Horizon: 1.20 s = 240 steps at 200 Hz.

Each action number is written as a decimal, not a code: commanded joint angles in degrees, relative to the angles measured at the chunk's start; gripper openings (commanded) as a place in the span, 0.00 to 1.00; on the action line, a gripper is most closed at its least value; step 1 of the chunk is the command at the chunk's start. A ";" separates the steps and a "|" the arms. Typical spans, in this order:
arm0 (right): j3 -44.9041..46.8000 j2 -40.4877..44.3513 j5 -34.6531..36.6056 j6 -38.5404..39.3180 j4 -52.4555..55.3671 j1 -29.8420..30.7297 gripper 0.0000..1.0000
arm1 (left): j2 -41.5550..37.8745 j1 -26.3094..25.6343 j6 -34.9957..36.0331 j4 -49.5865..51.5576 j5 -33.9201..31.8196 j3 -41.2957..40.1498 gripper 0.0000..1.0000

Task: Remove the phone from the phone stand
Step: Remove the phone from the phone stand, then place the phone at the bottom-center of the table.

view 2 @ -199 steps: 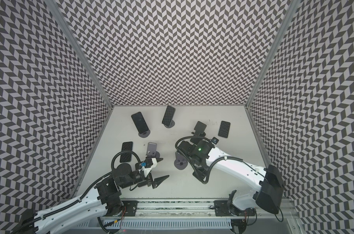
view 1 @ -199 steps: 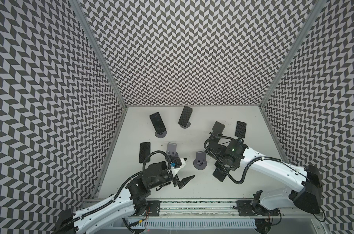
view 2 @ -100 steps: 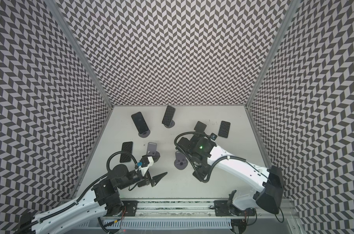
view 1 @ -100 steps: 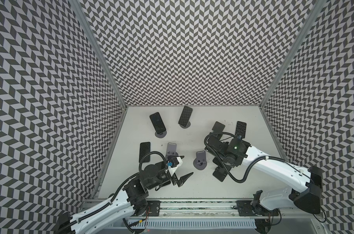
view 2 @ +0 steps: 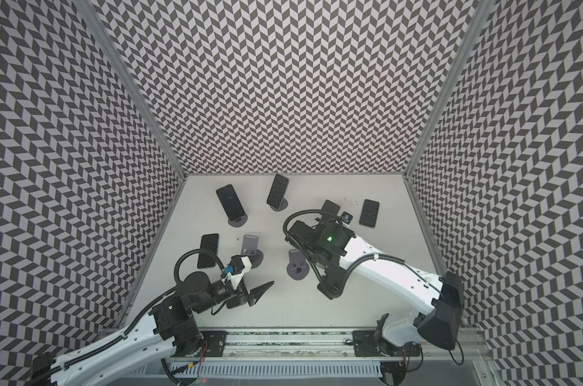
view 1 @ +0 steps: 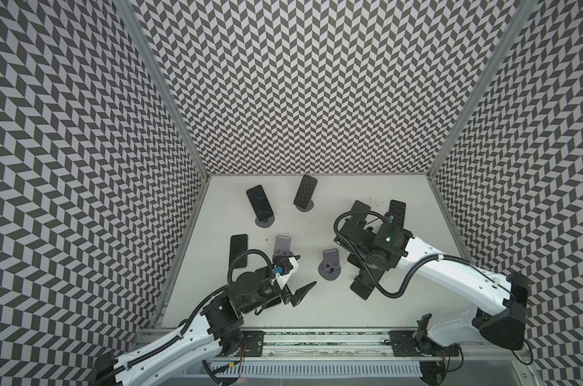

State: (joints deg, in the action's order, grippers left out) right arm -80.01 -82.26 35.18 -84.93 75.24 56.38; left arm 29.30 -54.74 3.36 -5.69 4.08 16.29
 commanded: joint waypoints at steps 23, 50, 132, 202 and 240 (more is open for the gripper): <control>-0.87 -0.56 1.21 7.10 -6.34 0.77 0.57 | -0.49 -0.35 0.27 0.06 -1.64 0.76 0.92; -0.65 -0.18 1.21 8.74 -8.75 1.01 0.56 | -0.73 -0.33 0.17 0.00 -1.88 0.68 0.92; -1.12 0.36 0.24 13.49 -15.16 3.18 0.57 | -3.26 -0.30 -0.85 2.89 -8.78 1.28 0.93; -4.16 -2.47 0.61 16.72 -17.25 5.99 0.57 | -7.16 -0.29 -2.67 4.78 -13.54 1.72 0.93; -5.09 -3.89 0.37 18.49 -19.11 7.12 0.57 | -8.86 -0.28 -5.49 6.31 -14.31 2.51 0.92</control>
State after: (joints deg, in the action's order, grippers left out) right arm -83.15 -85.32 34.04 -68.12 59.77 62.67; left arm 21.58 -54.74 0.36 -1.17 -8.56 16.69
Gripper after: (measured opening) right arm 0.722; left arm 0.926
